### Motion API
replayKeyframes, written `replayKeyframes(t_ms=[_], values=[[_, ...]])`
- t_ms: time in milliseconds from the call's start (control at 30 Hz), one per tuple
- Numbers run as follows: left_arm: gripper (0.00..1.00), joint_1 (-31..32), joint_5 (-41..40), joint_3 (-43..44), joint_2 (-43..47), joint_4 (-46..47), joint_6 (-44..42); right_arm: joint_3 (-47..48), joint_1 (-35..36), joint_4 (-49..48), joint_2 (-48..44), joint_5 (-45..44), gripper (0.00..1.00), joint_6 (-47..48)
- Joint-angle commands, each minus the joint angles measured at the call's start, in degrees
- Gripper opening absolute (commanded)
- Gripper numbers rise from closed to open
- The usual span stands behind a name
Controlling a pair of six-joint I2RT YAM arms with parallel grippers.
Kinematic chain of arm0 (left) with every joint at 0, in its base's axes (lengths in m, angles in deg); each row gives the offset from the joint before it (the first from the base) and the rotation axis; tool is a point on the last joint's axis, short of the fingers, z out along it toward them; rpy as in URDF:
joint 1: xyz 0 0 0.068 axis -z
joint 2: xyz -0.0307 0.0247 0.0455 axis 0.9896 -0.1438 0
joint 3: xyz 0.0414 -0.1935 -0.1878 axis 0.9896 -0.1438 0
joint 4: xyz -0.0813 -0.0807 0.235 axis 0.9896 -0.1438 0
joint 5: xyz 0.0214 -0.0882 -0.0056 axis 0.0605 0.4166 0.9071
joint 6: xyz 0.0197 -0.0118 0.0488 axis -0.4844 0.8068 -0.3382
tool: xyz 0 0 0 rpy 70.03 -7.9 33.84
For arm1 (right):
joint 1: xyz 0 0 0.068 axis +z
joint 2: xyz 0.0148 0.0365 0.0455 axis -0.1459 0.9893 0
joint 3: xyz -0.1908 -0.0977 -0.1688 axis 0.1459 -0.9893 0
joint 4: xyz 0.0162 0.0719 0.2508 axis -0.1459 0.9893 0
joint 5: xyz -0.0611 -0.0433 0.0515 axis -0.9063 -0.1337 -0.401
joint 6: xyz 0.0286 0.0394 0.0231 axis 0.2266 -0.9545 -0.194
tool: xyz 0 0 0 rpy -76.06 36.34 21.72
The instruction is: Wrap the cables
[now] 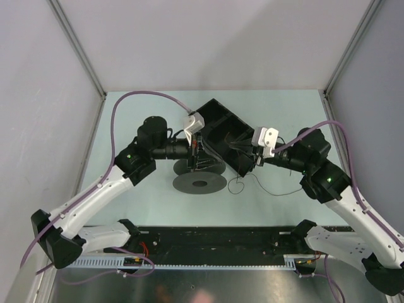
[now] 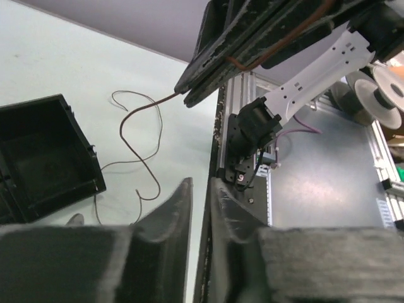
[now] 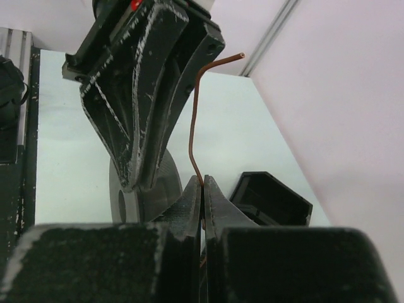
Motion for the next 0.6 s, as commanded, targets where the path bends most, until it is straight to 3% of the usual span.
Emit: replayKeyframes(t_ms=[0,100,200,567], values=[[0.33,-1.6,1.9,2.3,4.5,4.1,1.8,0.3,0.8,0.4,-1.5,-1.7,0.00,-0.6],[0.51,-2.0,0.8,2.1,6.7,10.9,3.7,0.3,-0.6,-0.8,-1.3,0.6,0.00,-7.9],[0.59,-2.0,-0.4,2.2,7.0,15.7,5.2,0.3,-1.5,-2.5,-0.8,4.3,0.00,-13.6],[0.60,-1.5,-1.3,4.1,2.7,23.4,11.4,0.3,-1.4,-5.6,0.6,7.4,0.00,-17.0]])
